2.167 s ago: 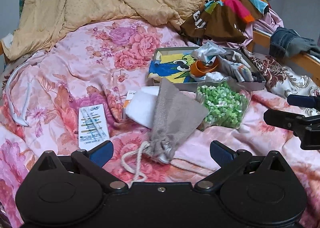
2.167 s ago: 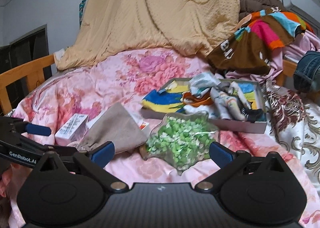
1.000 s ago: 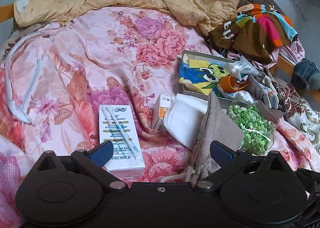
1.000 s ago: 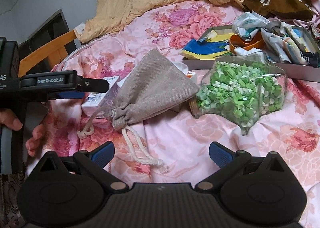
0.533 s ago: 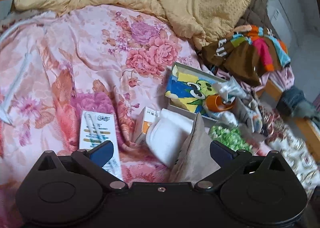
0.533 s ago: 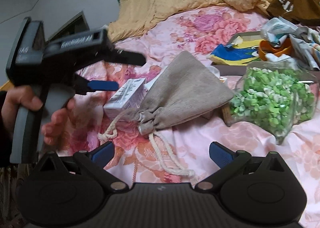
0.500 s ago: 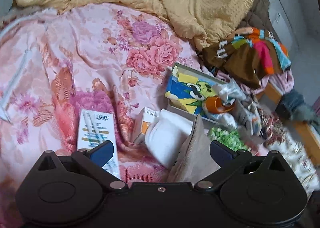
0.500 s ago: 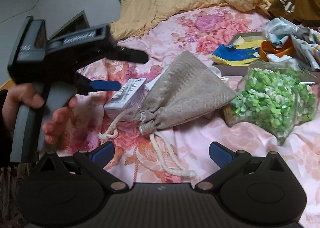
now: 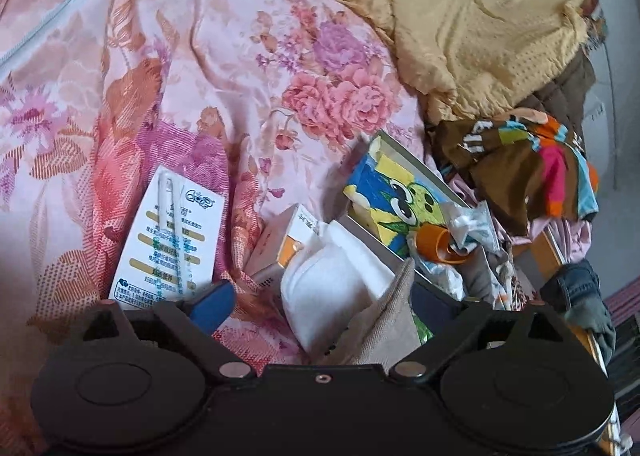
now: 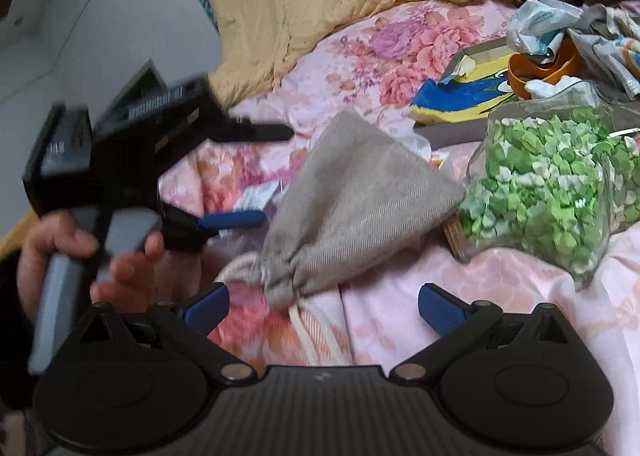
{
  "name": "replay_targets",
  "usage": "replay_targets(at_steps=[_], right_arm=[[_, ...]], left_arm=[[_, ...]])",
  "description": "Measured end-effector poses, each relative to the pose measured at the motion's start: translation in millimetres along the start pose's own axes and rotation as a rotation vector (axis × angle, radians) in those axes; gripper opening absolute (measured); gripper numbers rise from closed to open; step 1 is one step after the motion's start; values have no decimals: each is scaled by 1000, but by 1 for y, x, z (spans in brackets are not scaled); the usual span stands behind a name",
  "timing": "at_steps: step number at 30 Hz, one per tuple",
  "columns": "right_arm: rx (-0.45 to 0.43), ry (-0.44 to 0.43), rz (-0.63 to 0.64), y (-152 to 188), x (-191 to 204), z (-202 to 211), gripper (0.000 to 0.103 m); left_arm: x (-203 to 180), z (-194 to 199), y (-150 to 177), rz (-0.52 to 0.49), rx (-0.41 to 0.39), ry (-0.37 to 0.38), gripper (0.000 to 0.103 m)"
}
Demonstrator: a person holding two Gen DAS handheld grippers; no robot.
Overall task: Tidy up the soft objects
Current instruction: 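Grasp the white cloth with the left tool while the right tool grasps the burlap drawstring bag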
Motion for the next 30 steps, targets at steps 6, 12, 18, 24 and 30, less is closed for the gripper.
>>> replay_targets(at_steps=[6, 12, 18, 24, 30], right_arm=[[-6, -23, -117, -10, -12, -8, 88], [-6, -32, -139, -9, -14, -15, 73], [-10, -22, -167, -9, -19, -19, 66], [-1, -13, -185, -7, -23, -22, 44], [0, -30, -167, -8, -19, -21, 38]], left_arm=[[6, -4, 0, 42, 14, -2, 76], [4, -6, 5, 32, 25, 8, 64], [3, -12, 8, 15, 8, 16, 51], [2, -12, 13, -48, 6, 2, 42], [-2, -13, 25, -84, 39, -35, 15]])
Point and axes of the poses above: each gripper's, at about its wrist camera, not at the fingertips, and z roughly against the way its jaws point, x to its left, y to its underside, the point moved 10 cm from there along -z, roughly the way its jaws point, and after that the axes turned 10 degrees about -x, right-handed, at the moved point
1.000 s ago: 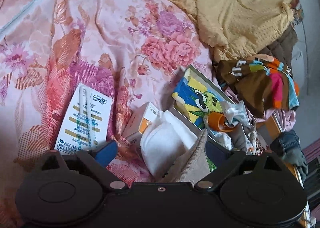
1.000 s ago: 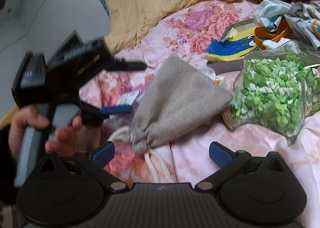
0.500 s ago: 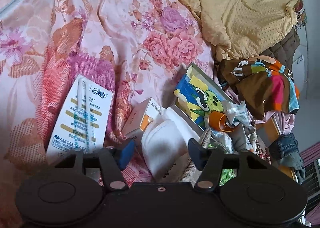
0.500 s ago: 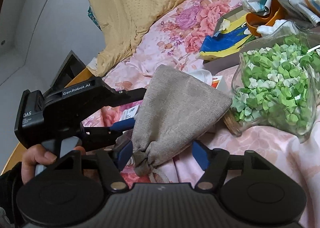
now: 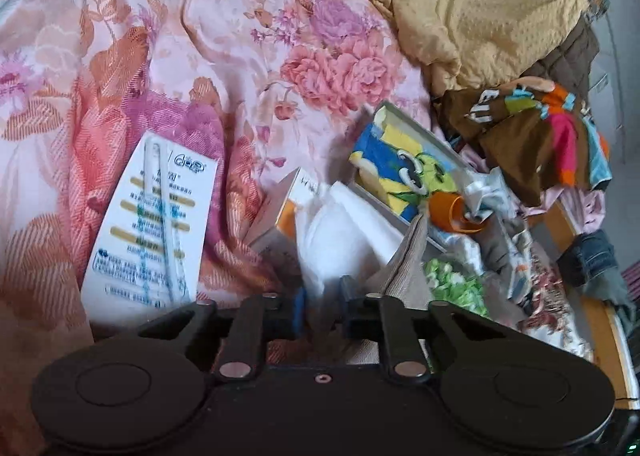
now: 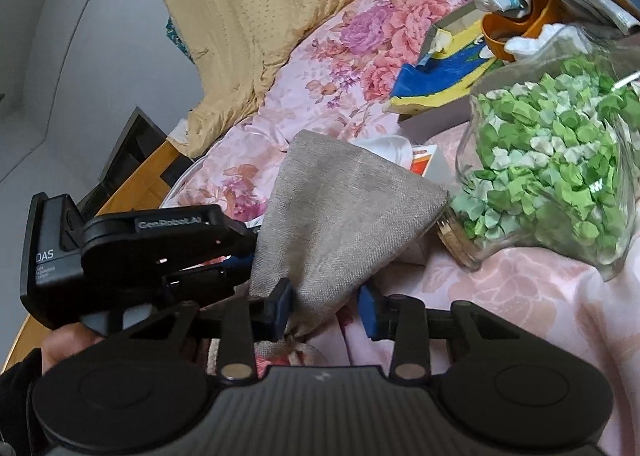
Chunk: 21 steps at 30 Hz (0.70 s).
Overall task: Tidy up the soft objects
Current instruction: 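Grasp the white cloth with the left tool while the right tool grasps the burlap drawstring bag, then carry the white cloth with the left tool while the right tool carries the burlap bag into the tray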
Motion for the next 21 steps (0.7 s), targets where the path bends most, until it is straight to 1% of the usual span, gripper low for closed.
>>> replay_targets(at_steps=[3, 5, 8, 10, 12, 15, 18, 21], right_arm=[[-4, 1, 13, -1, 1, 1, 31], [-8, 2, 22, -2, 3, 1, 27], [-11, 12, 62, -4, 8, 4, 24], [-24, 18, 88, -8, 12, 8, 21], [-39, 28, 116, -12, 15, 12, 17], [-60, 54, 167, -17, 18, 19, 13], [-70, 78, 225, -18, 22, 24, 11], [-67, 108, 311, -15, 28, 27, 10]], left_arm=[[-1, 3, -2, -13, -37, -1, 14], [-1, 5, -5, -13, -51, -11, 6], [-7, 10, -9, -80, -79, -35, 2], [-12, 15, -11, -139, -113, -62, 1], [-16, 20, -13, -176, -138, -74, 1], [-21, 25, -13, -230, -156, -106, 1], [-28, 32, -14, -288, -178, -129, 1], [-38, 41, -15, -340, -196, -135, 0]])
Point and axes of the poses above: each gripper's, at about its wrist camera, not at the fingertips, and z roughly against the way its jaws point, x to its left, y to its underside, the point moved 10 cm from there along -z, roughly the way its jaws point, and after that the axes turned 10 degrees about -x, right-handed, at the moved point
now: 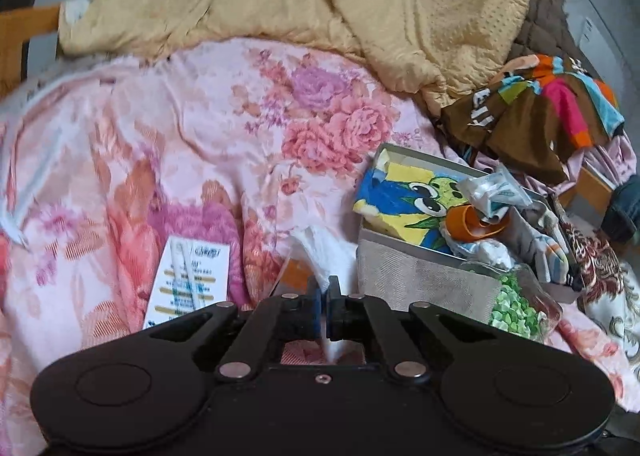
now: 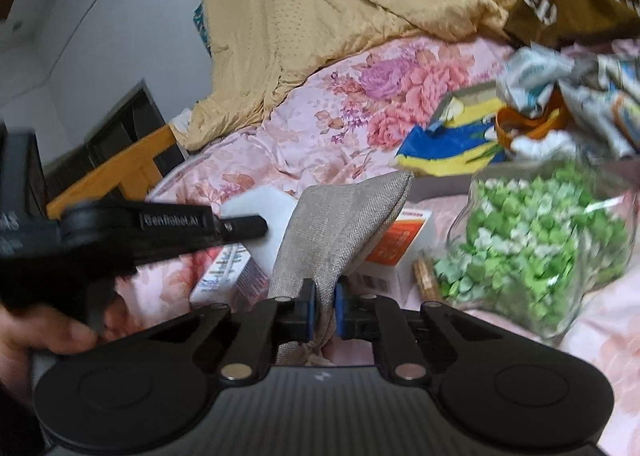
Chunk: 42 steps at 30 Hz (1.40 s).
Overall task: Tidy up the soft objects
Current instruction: 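Carry the white cloth with the left tool while the right tool carries the burlap bag into the tray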
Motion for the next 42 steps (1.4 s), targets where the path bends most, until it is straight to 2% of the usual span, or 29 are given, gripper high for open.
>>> replay_targets(at_steps=[5, 14, 22, 29, 32, 34, 38, 42], right_arm=[[-12, 36, 93, 0, 6, 8, 9], [-103, 99, 260, -19, 15, 31, 9], [-160, 128, 363, -44, 8, 20, 9], [-238, 130, 283, -103, -44, -2, 9], [-300, 117, 199, -122, -73, -8, 9], [-349, 114, 118, -133, -96, -8, 9], [-431, 141, 34, -154, -140, -10, 9], [-473, 168, -58, -164, -178, -15, 9]], left_arm=[[-11, 13, -9, -19, -15, 1, 0], [-34, 30, -28, -65, -23, 35, 0], [-48, 25, -58, -114, -3, 39, 0], [-76, -19, -101, -77, -48, 74, 0], [-97, -46, -113, -74, -72, 101, 0], [-110, -65, -119, -58, -90, 124, 0], [-137, -102, -121, -29, -131, 181, 1], [-159, -137, -117, -11, -163, 210, 1]])
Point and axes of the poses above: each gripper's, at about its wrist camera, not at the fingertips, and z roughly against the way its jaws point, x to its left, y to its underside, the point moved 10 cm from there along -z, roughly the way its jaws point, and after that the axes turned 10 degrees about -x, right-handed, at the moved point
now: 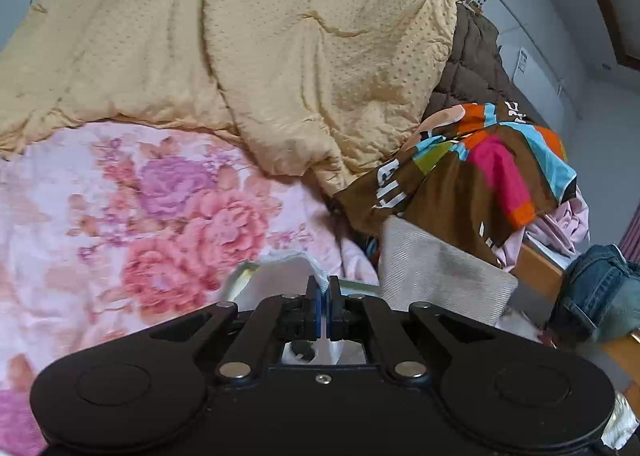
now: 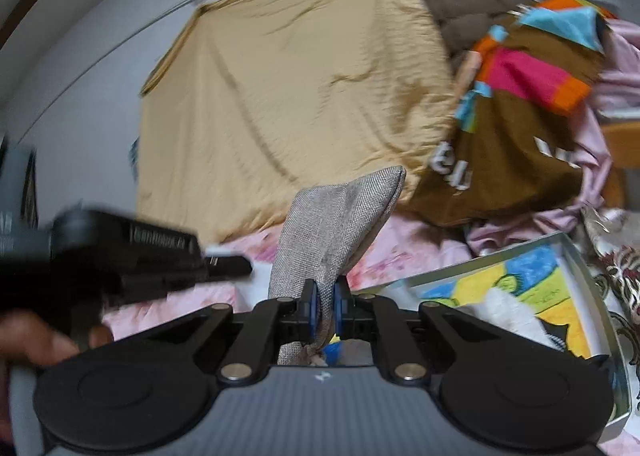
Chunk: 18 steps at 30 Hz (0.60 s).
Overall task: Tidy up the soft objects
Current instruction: 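Carry the white cloth with the left tool while the right tool carries the burlap bag into the tray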
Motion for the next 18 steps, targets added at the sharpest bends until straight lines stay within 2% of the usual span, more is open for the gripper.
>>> replay_targets(at_steps=[3, 6, 11, 18], right_arm=[[21, 1, -52, 7, -13, -9, 9], [71, -13, -55, 18, -15, -20, 9], [158, -39, -18, 33, -2, -28, 10], [233, -35, 9, 46, 7, -31, 12]], left_arm=[[-1, -22, 16, 4, 18, -7, 1], [12, -37, 42, 16, 81, -47, 1], [40, -42, 71, 36, 150, -121, 1], [67, -37, 87, 52, 202, -183, 2]])
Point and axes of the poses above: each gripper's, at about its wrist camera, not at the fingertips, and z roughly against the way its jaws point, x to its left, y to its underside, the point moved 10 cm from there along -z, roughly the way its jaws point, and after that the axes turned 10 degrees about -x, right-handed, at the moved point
